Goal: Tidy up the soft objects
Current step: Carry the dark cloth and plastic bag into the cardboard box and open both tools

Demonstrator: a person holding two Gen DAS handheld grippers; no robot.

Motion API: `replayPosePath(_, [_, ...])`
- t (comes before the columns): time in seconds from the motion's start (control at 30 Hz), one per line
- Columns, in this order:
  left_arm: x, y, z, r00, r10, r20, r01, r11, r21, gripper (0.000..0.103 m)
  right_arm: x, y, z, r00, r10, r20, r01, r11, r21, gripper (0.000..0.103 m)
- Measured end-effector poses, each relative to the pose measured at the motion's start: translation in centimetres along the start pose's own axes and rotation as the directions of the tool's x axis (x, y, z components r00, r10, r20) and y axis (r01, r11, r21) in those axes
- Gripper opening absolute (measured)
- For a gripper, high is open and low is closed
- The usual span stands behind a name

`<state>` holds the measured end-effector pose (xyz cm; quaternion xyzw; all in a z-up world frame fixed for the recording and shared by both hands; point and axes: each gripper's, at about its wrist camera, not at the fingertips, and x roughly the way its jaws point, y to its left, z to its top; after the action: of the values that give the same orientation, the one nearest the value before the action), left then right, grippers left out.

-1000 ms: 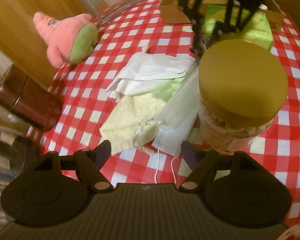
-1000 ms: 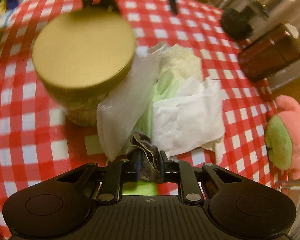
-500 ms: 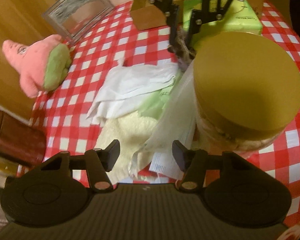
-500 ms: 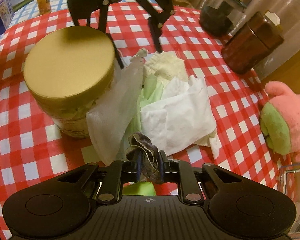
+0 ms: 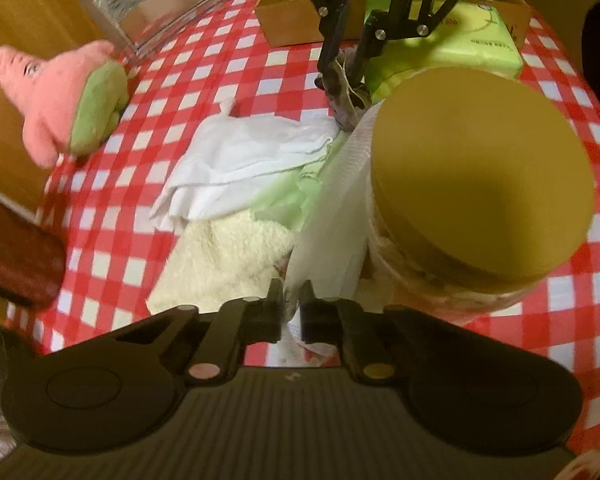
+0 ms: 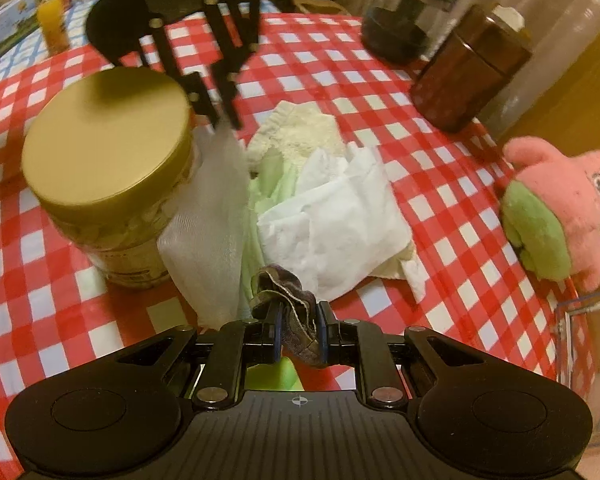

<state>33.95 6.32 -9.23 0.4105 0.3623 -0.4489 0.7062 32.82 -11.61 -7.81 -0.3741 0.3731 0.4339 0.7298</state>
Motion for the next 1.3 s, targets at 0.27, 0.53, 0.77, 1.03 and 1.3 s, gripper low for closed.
replayPosePath(0.27, [-3.0, 0.8, 0.2, 1.0, 0.022, -0.01, -0.023, 0.987, -0.161, 0.004, -2.4, -0.6, -0.2, 0.998, -0.034, 0.049, 0.026, 0.988, 0.149, 0.017])
replayPosePath(0.53, [-7.5, 1.5, 0.3, 0.996, 0.091, 0.001, -0.087, 0.95, -0.299, 0.003, -5.8, -1.0, -0.6, 0.992, -0.073, 0.101, 0.039, 0.953, 0.301, 0.017])
replayPosePath(0.77, [-10.9, 1.8, 0.9, 0.985, 0.174, 0.004, -0.15, 0.861, -0.486, 0.003, -9.0, -0.4, -1.3, 0.983, -0.112, 0.148, 0.042, 0.911, 0.41, 0.017])
replayPosePath(1.03, [-13.7, 1.5, 2.5, 0.972, 0.234, 0.005, -0.171, 0.721, -0.671, 0.003, -12.3, 0.5, -2.0, 0.97, -0.146, 0.196, 0.025, 0.857, 0.514, 0.017])
replayPosePath(1.3, [-15.6, 0.4, 5.8, 0.963, 0.263, 0.059, -0.126, 0.633, -0.764, 0.003, -15.6, 0.9, -4.0, 0.954, -0.199, 0.225, 0.014, 0.778, 0.628, 0.017])
